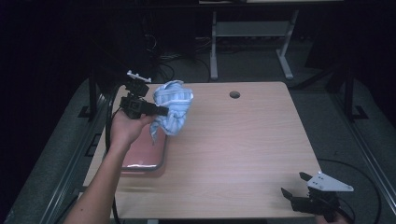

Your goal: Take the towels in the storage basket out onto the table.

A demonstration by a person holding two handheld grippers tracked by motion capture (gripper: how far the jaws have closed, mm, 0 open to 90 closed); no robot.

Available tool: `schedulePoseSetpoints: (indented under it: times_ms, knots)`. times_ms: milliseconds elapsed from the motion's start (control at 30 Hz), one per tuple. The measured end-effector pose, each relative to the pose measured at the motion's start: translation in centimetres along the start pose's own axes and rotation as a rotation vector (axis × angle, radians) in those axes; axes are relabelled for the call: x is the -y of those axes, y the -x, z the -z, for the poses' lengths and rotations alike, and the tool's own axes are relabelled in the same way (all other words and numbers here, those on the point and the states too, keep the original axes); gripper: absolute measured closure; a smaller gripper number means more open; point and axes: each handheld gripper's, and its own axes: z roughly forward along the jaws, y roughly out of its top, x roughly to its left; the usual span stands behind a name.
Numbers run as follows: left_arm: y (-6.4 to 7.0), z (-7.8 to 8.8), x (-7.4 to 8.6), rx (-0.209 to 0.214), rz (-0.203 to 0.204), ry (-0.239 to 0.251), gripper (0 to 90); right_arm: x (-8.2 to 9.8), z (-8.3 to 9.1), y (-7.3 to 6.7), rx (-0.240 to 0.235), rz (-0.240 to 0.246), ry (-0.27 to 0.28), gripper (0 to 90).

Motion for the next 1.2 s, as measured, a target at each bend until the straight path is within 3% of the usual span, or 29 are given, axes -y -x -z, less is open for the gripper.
schedulePoseSetpoints:
  times_ms: [500, 633, 1200]
  knots:
    - [1.9, -1.2, -1.4, 0.016, -0.029, -0.012, 62.8, -0.1, 0.1, 0.0, -0.001, 0.007, 0.004, 13.7]
    - [2.9, -1.8, -1.9, 0.021, -0.052, -0.022, 62.8, -0.1, 0.1, -0.1, -0.002, 0.007, 0.006, 13.7]
    - [5.2, -5.4, -3.3, 0.058, -0.081, -0.050, 62.7, 0.0, 0.4, 0.1, -0.003, -0.006, 0.012, 13.6]
